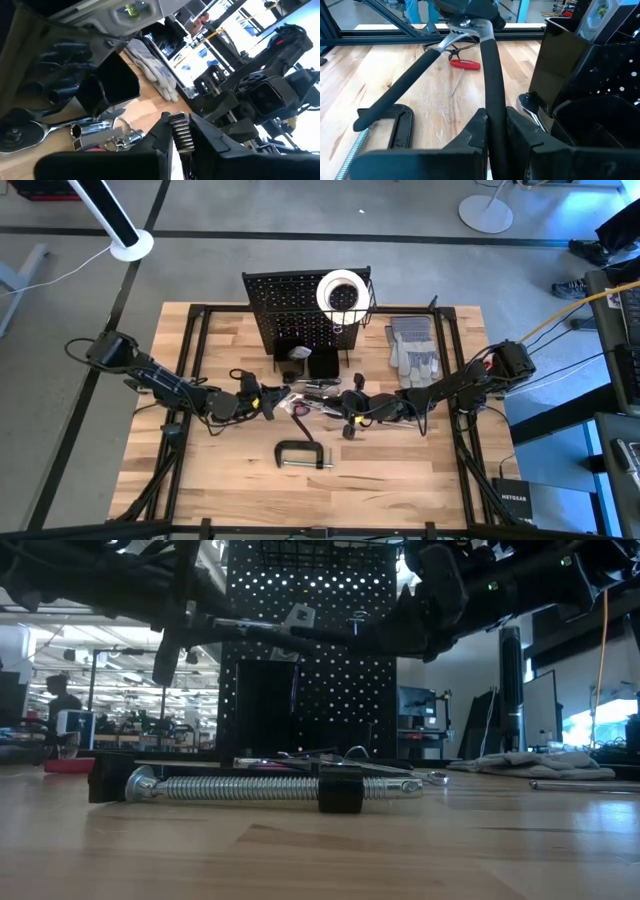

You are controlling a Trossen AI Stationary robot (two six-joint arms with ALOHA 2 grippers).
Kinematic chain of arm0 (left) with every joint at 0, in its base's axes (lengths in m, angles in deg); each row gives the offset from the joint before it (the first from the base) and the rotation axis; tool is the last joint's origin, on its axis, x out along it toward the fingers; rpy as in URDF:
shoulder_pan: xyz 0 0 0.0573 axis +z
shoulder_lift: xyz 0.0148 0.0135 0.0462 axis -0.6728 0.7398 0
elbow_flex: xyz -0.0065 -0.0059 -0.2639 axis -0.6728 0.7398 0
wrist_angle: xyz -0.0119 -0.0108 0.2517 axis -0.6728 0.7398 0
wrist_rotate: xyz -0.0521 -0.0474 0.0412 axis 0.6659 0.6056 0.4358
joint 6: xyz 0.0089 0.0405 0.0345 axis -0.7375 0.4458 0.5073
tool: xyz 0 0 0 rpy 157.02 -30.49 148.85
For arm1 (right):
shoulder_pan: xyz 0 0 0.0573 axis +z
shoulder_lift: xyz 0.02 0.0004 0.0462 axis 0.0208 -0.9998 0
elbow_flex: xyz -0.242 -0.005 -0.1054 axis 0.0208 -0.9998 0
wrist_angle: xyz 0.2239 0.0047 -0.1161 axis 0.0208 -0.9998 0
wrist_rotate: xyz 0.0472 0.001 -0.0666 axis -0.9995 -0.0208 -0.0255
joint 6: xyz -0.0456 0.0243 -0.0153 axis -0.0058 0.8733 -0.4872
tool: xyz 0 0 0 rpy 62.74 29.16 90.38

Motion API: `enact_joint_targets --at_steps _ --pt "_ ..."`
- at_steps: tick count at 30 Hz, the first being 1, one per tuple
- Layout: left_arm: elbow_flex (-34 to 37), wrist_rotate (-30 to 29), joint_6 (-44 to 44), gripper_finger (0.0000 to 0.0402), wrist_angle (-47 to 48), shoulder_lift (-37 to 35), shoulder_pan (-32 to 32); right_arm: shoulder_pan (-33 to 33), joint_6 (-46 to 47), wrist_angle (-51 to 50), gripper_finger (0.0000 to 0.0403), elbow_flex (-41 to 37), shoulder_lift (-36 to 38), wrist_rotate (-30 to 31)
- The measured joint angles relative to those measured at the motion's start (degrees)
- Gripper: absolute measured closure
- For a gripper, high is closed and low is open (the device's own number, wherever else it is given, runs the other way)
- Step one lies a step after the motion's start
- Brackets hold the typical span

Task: Hang tools onto peg board
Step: Put the joint pliers into the left bin on the pegboard

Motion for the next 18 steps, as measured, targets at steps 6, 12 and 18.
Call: enact_joint_targets --at_steps 6,12,18 --pt "0.0 0.5 7.5 0.0376 -2.0 -1.9 0.0 -0.2 2.6 1.3 0.0297 0.2 0.1 -1.9" --pt "0.0 -0.3 17.4 0.0382 0.2 -7.4 -0.5 -0.1 2.9 -5.7 0.0222 0.2 5.4 -7.2" --pt "0.0 0.0 27.3 0.0382 1.8 -12.6 -0.8 -0.2 1.6 -13.0 0.021 0.2 10.3 1.9"
